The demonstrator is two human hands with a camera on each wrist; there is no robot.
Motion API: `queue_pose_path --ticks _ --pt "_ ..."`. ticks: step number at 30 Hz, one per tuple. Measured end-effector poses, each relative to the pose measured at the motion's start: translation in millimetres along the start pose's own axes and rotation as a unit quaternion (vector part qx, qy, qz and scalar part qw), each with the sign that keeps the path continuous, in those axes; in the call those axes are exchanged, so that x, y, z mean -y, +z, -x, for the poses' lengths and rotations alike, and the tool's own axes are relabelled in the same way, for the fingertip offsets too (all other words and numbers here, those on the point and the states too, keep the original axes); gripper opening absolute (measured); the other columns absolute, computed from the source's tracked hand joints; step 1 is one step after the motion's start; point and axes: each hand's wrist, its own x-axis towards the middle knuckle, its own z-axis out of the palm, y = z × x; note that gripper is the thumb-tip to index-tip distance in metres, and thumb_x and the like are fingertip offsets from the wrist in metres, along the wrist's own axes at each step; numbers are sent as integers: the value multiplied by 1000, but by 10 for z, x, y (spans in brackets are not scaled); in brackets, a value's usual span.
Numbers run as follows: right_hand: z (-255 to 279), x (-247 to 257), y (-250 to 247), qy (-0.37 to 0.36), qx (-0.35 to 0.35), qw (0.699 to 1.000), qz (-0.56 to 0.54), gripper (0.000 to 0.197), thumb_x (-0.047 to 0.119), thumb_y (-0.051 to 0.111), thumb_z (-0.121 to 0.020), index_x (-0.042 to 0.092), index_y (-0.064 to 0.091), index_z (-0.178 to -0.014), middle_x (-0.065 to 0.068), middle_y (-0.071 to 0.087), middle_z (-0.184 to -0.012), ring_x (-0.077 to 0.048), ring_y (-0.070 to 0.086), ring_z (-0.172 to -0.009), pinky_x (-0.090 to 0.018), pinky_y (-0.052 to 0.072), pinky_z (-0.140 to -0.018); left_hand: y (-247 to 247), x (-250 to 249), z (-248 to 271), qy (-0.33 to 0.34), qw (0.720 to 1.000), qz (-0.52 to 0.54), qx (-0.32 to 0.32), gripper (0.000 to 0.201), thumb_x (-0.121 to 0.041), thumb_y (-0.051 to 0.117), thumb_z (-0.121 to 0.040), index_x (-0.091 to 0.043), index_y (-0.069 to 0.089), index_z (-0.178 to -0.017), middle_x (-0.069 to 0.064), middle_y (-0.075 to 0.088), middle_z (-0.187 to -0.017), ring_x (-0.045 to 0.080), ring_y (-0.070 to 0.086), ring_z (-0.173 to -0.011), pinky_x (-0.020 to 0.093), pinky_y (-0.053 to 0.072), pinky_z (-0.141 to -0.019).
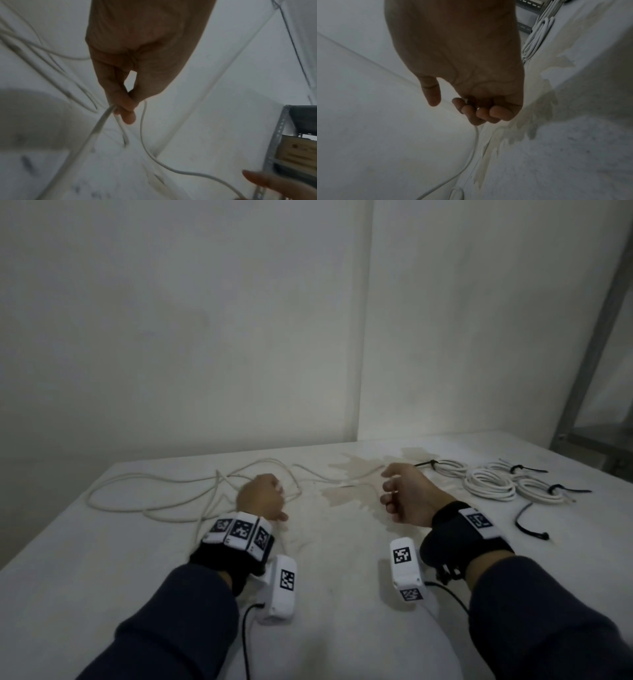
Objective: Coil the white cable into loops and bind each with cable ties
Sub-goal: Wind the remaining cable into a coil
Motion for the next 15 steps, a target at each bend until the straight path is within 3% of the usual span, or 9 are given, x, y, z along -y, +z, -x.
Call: queue_pose_path --ticks 1,3,5,7,9,10,11,13,15 --pt "-4 -19 -3 11 -10 1000 23 34 32 49 -86 19 39 -57 -2 42 -55 -17 31 -48 -24 21 -47 -111 75 -5 -10 999 3 -31 28 -2 74 -75 -6 63 -100 11 67 -111 27 61 -106 29 45 -85" --pt "-4 -63 38 -1 -47 990 134 32 27 49 -93 15 48 -64 -4 44 -60 -16 29 -49 -23 21 -47 -281 224 -8 -22 997 5 -72 22 -1 61 -83 1 66 -105 17 66 -115 31 60 -109 30 44 -87" --pt "-48 -151 62 -22 -73 946 315 18 17 48 -96 6 60 -89 -5 48 -70 -17 37 -54 -23 27 -48 -394 334 5 -30 994 30 -99 23 -3 50 -90 6 65 -106 22 65 -116 35 58 -110 31 42 -89" --pt "-90 -210 51 -44 -79 888 451 26 18 52 -95 4 64 -114 -6 60 -92 -21 58 -79 -20 39 -61 -459 396 18 -38 989 77 -117 25 -7 45 -94 7 65 -98 26 63 -114 39 58 -109 32 43 -88" --pt "-76 -216 37 -54 -115 848 514 31 22 56 -92 5 65 -117 -9 64 -114 -26 62 -105 -25 45 -77 -510 435 50 -54 980 133 -141 29 -16 43 -97 -2 62 -79 28 64 -109 40 58 -106 33 44 -86" --pt "-49 -208 45 -61 -146 843 515 31 23 58 -91 2 65 -113 -11 64 -114 -29 62 -108 -27 46 -79 -528 459 69 -49 973 154 -163 35 -21 44 -97 -4 59 -71 27 66 -103 40 58 -103 35 43 -88" --pt "-43 -207 47 -69 -175 849 494 29 23 60 -90 0 65 -109 -13 65 -111 -30 62 -106 -28 46 -77 -543 486 102 -37 968 164 -187 42 -26 47 -97 -3 60 -64 27 68 -95 39 59 -97 36 42 -90" --pt "-86 -211 58 -95 -204 891 395 25 18 60 -88 -1 65 -103 -16 67 -105 -32 65 -100 -29 50 -75 -536 562 140 -25 964 162 -211 46 -30 57 -92 -1 64 -57 24 70 -83 37 62 -88 38 45 -90" --pt "-78 -216 109 -113 -191 948 226 21 14 60 -84 -3 67 -94 -20 70 -98 -33 68 -90 -36 57 -76 -508 598 175 -36 975 139 -171 33 -29 64 -86 -1 72 -72 21 72 -88 35 64 -92 36 49 -86"
